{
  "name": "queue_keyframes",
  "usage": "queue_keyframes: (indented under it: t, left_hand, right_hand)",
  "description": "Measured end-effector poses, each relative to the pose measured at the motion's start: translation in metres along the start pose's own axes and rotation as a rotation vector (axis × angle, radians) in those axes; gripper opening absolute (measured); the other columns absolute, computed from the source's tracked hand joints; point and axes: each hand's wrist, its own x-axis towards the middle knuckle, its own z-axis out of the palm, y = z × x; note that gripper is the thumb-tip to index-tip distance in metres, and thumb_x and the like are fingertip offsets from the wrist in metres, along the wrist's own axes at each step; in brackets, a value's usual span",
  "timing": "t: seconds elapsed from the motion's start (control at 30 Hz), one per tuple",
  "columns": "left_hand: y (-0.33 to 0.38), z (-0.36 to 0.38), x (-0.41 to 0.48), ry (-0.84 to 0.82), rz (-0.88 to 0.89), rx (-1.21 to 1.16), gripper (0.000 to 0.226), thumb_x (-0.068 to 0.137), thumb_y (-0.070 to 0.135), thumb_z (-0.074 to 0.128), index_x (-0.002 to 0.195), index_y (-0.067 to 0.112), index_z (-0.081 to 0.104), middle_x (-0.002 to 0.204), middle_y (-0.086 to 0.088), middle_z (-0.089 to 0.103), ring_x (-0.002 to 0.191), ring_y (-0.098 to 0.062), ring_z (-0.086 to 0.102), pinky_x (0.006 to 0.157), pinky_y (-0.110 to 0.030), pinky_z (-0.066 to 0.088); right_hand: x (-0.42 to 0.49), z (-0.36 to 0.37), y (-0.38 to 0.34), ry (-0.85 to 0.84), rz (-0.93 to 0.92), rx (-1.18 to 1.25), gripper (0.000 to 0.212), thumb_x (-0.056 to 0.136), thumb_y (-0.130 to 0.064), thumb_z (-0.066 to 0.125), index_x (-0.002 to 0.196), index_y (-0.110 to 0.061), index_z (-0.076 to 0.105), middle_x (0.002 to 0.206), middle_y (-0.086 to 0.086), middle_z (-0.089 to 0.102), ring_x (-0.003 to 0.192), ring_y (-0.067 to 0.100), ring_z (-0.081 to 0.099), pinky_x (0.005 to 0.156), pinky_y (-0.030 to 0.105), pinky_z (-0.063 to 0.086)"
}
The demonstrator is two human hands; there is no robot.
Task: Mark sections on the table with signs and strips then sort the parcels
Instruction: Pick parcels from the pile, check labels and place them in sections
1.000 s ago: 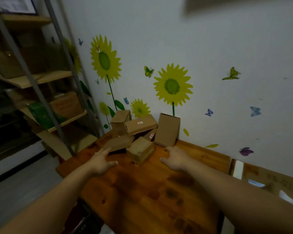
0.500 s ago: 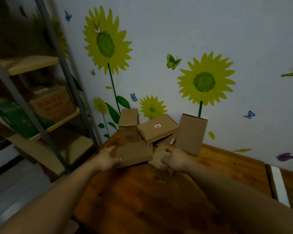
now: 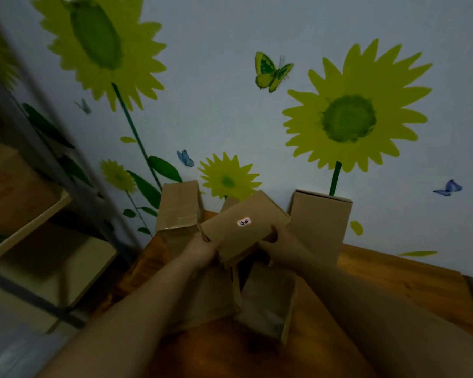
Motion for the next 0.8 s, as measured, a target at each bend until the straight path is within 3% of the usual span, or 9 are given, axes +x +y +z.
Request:
queue_keyframes:
  t: [0.1,0.2,0.33,0.4,0.43,0.5,0.67,0.73,0.8]
  left_hand:
    - [-0.003,0.018,0.024,0.046,-0.070,-0.171,0.054,0.094,0.020,0.057,0.142,0.012,0.036,0.139,-0.011,0.048,0.124,-0.031,0.048,0.091,-0.035,0.042]
    - [-0.012,0.022,0.039,0.175,-0.182,-0.257,0.069,0.092,0.012,0.059,0.147,0.012,0.019,0.139,-0.016,0.043,0.121,-0.037,0.047,0.081,-0.038,0.043]
    - [-0.020,0.016,0.047,0.122,-0.189,-0.418,0.055,0.089,0.001,0.056,0.140,0.013,0.038,0.130,-0.018,0.052,0.103,-0.035,0.055,0.078,-0.043,0.049]
    - [-0.016,0.008,0.041,0.078,-0.176,-0.456,0.052,0.092,-0.001,0.053,0.140,0.012,0.039,0.130,-0.016,0.052,0.103,-0.034,0.055,0.079,-0.043,0.049]
    - [-0.014,0.002,0.037,0.061,-0.162,-0.440,0.051,0.092,-0.001,0.052,0.140,0.013,0.039,0.130,-0.015,0.052,0.106,-0.034,0.055,0.080,-0.044,0.049]
    - [-0.012,-0.009,0.028,0.031,-0.118,-0.379,0.053,0.093,-0.001,0.052,0.141,0.015,0.039,0.131,-0.015,0.053,0.109,-0.033,0.055,0.084,-0.045,0.050]
    - [-0.004,-0.030,-0.016,0.085,0.078,-0.260,0.046,0.092,-0.001,0.050,0.138,0.007,0.044,0.115,-0.010,0.057,0.097,-0.022,0.054,0.069,-0.029,0.045]
    - [-0.001,-0.041,-0.038,0.092,0.144,-0.243,0.036,0.093,0.006,0.051,0.129,0.006,0.053,0.117,-0.011,0.062,0.098,-0.022,0.058,0.079,-0.033,0.049]
    - [-0.002,-0.050,-0.058,0.073,0.189,-0.216,0.033,0.093,0.018,0.052,0.125,0.010,0.056,0.118,-0.011,0.064,0.101,-0.024,0.060,0.091,-0.040,0.049]
  right_hand:
    - [0.018,0.003,0.011,0.012,0.025,-0.017,0.072,0.089,-0.042,0.061,0.148,-0.020,0.027,0.140,0.008,0.044,0.110,0.025,0.057,0.081,0.030,0.051]
    - [0.027,0.006,0.016,0.039,0.018,-0.030,0.067,0.091,-0.042,0.058,0.147,-0.021,0.028,0.141,0.009,0.042,0.106,0.023,0.057,0.075,0.024,0.050]
    - [0.023,0.002,0.016,0.103,0.019,0.069,0.071,0.092,-0.034,0.059,0.149,-0.022,0.020,0.130,0.003,0.047,0.086,0.010,0.053,0.072,0.020,0.049]
    - [0.018,-0.003,0.014,0.207,0.019,0.183,0.078,0.089,-0.032,0.064,0.150,-0.023,0.016,0.135,0.004,0.045,0.099,0.016,0.055,0.084,0.035,0.054]
    - [0.014,-0.007,0.011,0.270,0.030,0.202,0.082,0.089,-0.033,0.065,0.152,-0.022,0.013,0.143,0.009,0.041,0.114,0.024,0.052,0.095,0.043,0.049]
    - [0.004,-0.012,0.005,0.332,0.055,0.182,0.080,0.093,-0.030,0.060,0.154,-0.017,0.009,0.153,0.011,0.030,0.133,0.032,0.038,0.108,0.045,0.037]
    - [-0.043,-0.014,-0.020,0.382,0.035,0.223,0.043,0.098,-0.019,0.049,0.140,-0.016,0.044,0.120,0.007,0.060,0.109,0.028,0.057,0.094,0.039,0.048]
    - [-0.066,-0.013,-0.031,0.431,-0.006,0.203,0.040,0.097,-0.017,0.049,0.137,-0.017,0.048,0.123,0.006,0.061,0.111,0.025,0.056,0.092,0.032,0.044]
    - [-0.095,-0.014,-0.041,0.483,-0.027,0.198,0.041,0.097,-0.018,0.051,0.138,-0.018,0.047,0.126,0.005,0.061,0.113,0.024,0.056,0.095,0.034,0.045]
